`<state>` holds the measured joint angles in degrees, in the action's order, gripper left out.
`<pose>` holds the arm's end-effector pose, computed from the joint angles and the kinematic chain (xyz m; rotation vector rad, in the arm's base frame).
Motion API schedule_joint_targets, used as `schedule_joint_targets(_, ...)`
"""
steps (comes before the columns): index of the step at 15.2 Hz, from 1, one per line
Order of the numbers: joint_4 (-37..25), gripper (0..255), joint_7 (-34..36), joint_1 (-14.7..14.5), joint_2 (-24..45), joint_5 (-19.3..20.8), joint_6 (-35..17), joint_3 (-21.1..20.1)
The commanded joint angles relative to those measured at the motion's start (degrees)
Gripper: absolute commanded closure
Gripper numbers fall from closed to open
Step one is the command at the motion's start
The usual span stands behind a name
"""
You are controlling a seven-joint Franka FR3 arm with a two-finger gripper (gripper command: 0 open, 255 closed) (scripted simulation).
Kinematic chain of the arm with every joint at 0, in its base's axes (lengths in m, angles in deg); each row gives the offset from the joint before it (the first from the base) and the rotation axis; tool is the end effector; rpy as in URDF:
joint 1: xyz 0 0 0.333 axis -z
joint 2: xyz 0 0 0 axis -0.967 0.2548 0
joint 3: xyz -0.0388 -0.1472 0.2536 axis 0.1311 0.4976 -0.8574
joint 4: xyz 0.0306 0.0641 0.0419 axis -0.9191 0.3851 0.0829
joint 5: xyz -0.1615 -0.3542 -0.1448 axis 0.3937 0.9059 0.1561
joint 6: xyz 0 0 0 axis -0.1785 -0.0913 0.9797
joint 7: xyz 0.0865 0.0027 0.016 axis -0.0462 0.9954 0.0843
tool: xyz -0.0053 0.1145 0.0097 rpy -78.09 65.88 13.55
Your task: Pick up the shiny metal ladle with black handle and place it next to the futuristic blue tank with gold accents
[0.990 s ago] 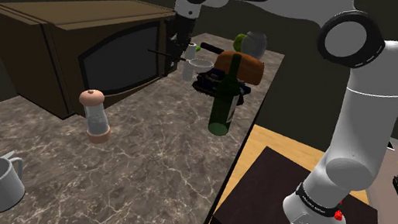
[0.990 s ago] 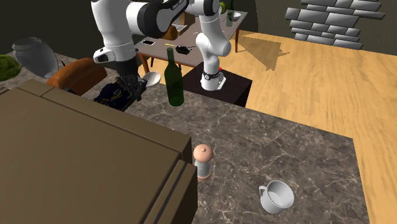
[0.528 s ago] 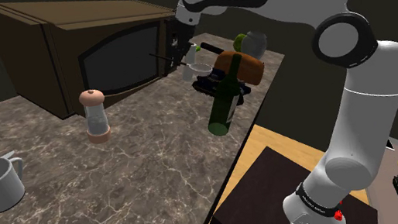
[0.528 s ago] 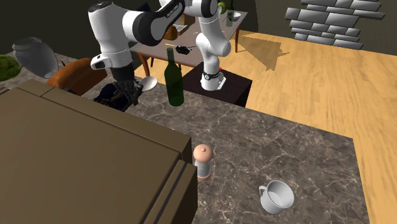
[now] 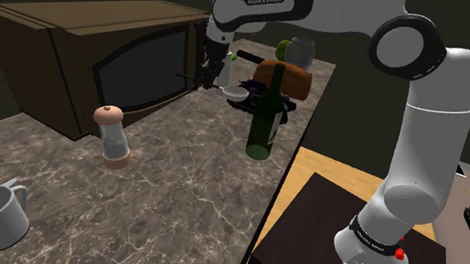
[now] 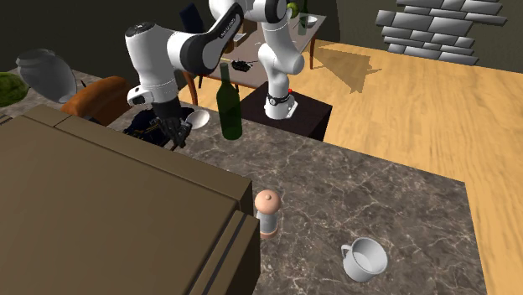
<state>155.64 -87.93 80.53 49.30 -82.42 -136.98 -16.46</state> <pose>0.6830 0.0197 0.4531 -3.0168 -0.2928 -0.1521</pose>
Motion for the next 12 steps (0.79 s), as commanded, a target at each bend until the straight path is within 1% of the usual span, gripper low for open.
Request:
schedule_joint_targets(1,1.17,255,-0.16,0.02,0.25,-0.02,-1.45,0.02)
schedule_joint_targets(12,7.24,255,-0.85,-0.01,1.95,-0.12,-9.19,0.05)
